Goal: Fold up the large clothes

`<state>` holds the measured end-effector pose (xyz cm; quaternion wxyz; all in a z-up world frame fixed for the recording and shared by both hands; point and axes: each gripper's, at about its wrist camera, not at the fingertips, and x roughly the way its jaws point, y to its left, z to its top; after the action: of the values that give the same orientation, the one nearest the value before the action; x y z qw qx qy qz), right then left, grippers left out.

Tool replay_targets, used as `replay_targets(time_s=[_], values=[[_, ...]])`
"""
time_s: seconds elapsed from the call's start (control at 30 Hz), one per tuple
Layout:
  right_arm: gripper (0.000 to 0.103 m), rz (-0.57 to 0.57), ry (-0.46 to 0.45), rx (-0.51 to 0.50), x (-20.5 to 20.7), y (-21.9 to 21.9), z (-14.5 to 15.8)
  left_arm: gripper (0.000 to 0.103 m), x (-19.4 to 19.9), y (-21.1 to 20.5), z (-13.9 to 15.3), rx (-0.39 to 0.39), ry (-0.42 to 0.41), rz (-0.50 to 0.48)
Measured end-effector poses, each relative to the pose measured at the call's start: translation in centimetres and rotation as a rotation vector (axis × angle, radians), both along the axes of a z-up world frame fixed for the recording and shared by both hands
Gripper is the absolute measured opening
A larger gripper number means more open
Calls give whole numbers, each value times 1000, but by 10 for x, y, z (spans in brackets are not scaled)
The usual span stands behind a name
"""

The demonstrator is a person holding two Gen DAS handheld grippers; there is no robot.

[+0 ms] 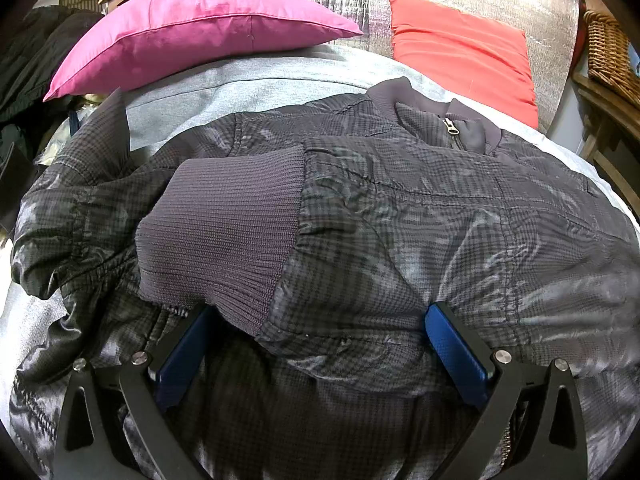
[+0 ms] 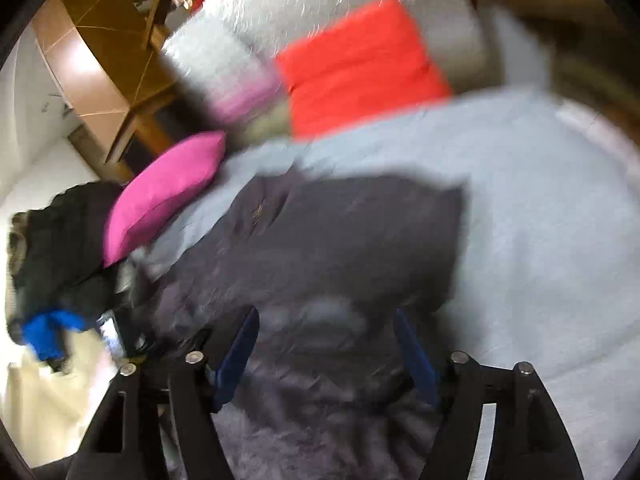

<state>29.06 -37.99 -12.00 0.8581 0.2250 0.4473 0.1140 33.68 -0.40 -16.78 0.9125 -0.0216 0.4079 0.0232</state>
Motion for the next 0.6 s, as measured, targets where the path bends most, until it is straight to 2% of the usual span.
replay_targets(time_s=[0.03,0.07,0.1,0.13,0.23,0.27,0.3,0.33,0.37,0.47,0.53,0.6], values=[[67,-31,53,50,2,-10,-21,103,0,0,0,-2,0,0],[60,-65,34,70,0,-15,-21,103,0,1,0,-1,0,0],[60,-100,41,91,-3,-19,-12,103,0,1,-1,-1,0,1],[61,-113,30,84,-8,-19,-1,103,0,1,-1,1,0,2],[72,-69,-99,38,-21,-8,30,103,0,0,-1,0,-1,2],[80,-54,-116,28,-16,-3,27,103,0,0,0,1,0,2],[85,-51,-81,-1,-12,1,16,103,0,0,0,0,0,2],[88,-44,4,-21,-4,1,-5,103,0,1,0,-2,0,1],[86,-46,18,-3,0,0,-16,103,0,1,0,-5,0,1],[86,-103,-105,-47,-22,8,23,103,1,2,-1,-3,0,1],[87,-128,-248,-77,-44,14,49,103,1,2,0,-5,1,1],[100,-120,-338,-151,-57,36,52,103,1,2,0,-6,3,1]])
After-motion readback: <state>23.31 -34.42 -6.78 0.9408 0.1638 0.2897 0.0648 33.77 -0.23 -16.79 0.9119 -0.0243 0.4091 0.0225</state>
